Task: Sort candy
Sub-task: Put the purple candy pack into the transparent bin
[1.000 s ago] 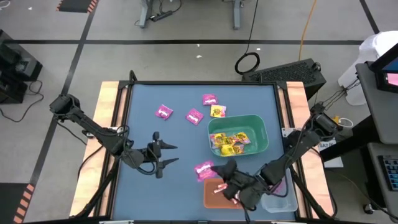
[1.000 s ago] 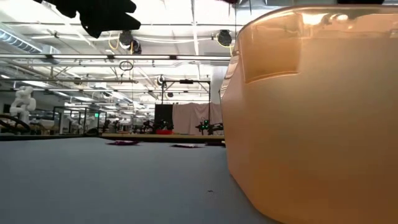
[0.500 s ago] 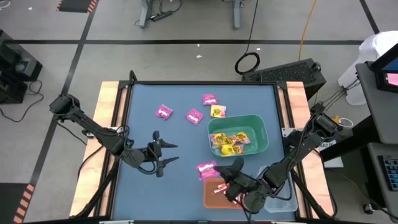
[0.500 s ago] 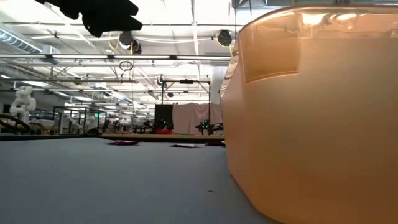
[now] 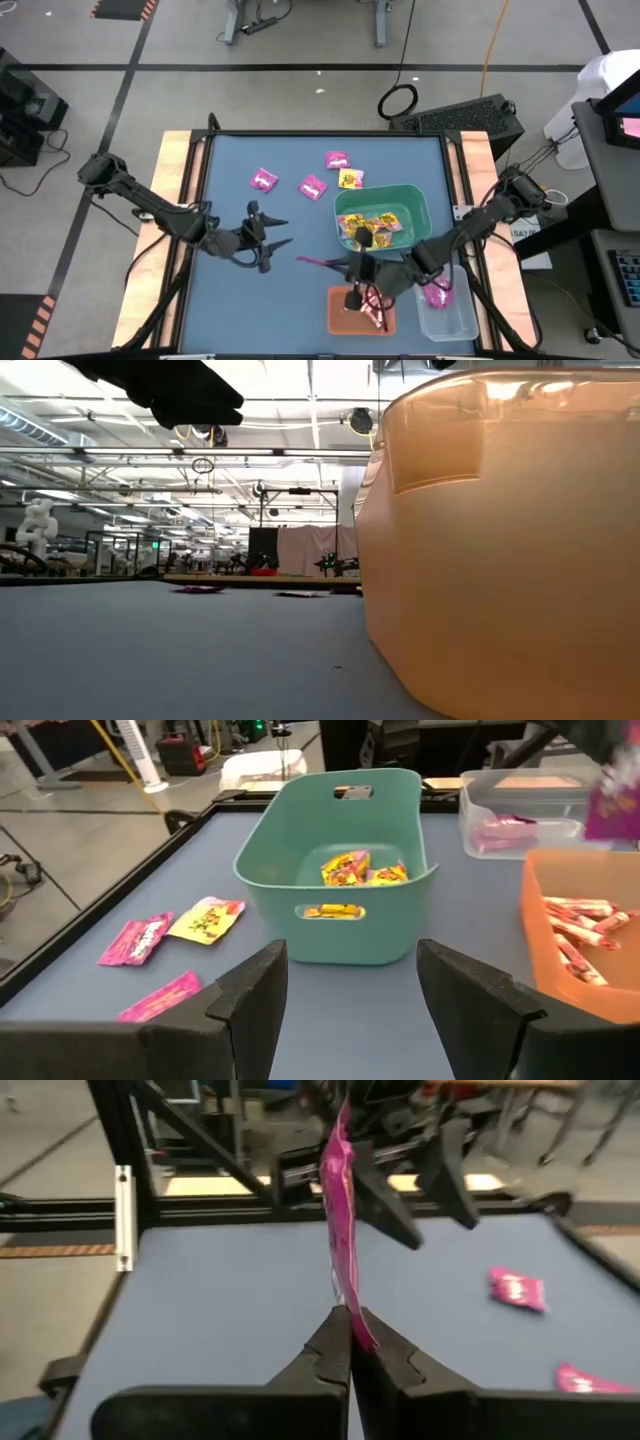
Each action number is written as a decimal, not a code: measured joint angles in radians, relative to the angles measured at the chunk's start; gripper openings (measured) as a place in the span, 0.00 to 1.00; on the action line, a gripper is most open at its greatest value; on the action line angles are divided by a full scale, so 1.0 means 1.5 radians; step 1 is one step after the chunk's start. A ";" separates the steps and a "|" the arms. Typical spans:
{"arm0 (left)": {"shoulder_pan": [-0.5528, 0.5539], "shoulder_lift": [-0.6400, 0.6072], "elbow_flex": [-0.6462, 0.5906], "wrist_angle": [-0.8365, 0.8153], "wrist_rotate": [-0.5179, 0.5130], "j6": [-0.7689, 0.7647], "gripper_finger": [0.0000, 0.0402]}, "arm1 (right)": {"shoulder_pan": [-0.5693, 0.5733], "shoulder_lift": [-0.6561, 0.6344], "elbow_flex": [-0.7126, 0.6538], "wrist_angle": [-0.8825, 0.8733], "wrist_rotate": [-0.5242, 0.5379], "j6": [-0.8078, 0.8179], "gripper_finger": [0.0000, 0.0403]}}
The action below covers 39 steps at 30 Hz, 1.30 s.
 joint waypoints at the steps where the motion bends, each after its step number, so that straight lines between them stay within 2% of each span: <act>1: 0.003 0.000 0.000 0.000 0.000 -0.001 0.57 | -0.007 0.001 0.000 0.000 -0.016 0.006 0.00; 3: 0.003 0.000 0.000 -0.002 0.000 -0.001 0.57 | -0.018 0.008 0.000 0.000 -0.039 0.018 0.00; 8: 0.003 0.000 0.000 -0.007 0.001 -0.001 0.57 | -0.031 0.032 -0.001 0.042 -0.037 0.012 0.00; 11: 0.003 0.000 0.000 -0.010 0.001 0.001 0.57 | -0.040 0.033 0.000 0.061 -0.077 0.002 0.00; 21: 0.003 0.000 0.000 -0.012 0.004 0.003 0.57 | -0.037 0.033 0.000 0.070 -0.076 0.027 0.00; 30: 0.003 0.000 0.000 -0.012 0.004 0.002 0.57 | -0.023 0.034 0.000 0.053 -0.075 0.001 0.00; 39: 0.003 0.000 0.000 -0.012 0.004 0.003 0.57 | -0.017 0.034 0.000 -0.023 -0.071 -0.147 0.00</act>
